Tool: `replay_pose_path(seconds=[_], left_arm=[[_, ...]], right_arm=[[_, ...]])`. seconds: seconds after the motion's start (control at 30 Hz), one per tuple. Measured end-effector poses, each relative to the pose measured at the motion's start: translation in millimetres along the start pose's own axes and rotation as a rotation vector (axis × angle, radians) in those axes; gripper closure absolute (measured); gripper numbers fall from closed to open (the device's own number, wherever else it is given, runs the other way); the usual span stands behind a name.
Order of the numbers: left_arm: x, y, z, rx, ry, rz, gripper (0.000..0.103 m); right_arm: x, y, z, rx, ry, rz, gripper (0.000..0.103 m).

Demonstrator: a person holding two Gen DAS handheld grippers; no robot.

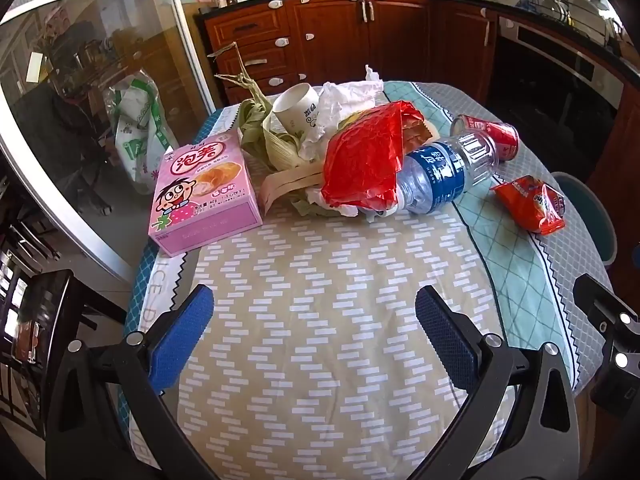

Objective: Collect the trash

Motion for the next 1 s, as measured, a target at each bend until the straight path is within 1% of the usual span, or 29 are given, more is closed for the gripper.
replay_pose_path(seconds=[0.27,1.0], left_arm=[[0.5,-0.9,-4.3,0.011,0.003,-0.006,0.002],[-2.4,-6.5,-7.4,0.007,0.024,-0.019,0.002]], right_arm=[[-0.5,-2.0,-2.6,0.010,0.004,-0.012,0.006],[-0.9,-3.9,-3.0,0.009,0.012,-0.019,0.006]])
Point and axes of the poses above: each gripper's, at about its wrist camera, not at the fingertips, and z roughly the way its jaws point, x to its right, y to its underside, the point moved 3 cm from there along z, roughly the way its jaws point, and after that the axes turned 9 degrees about -y, right-handed, at the moved point
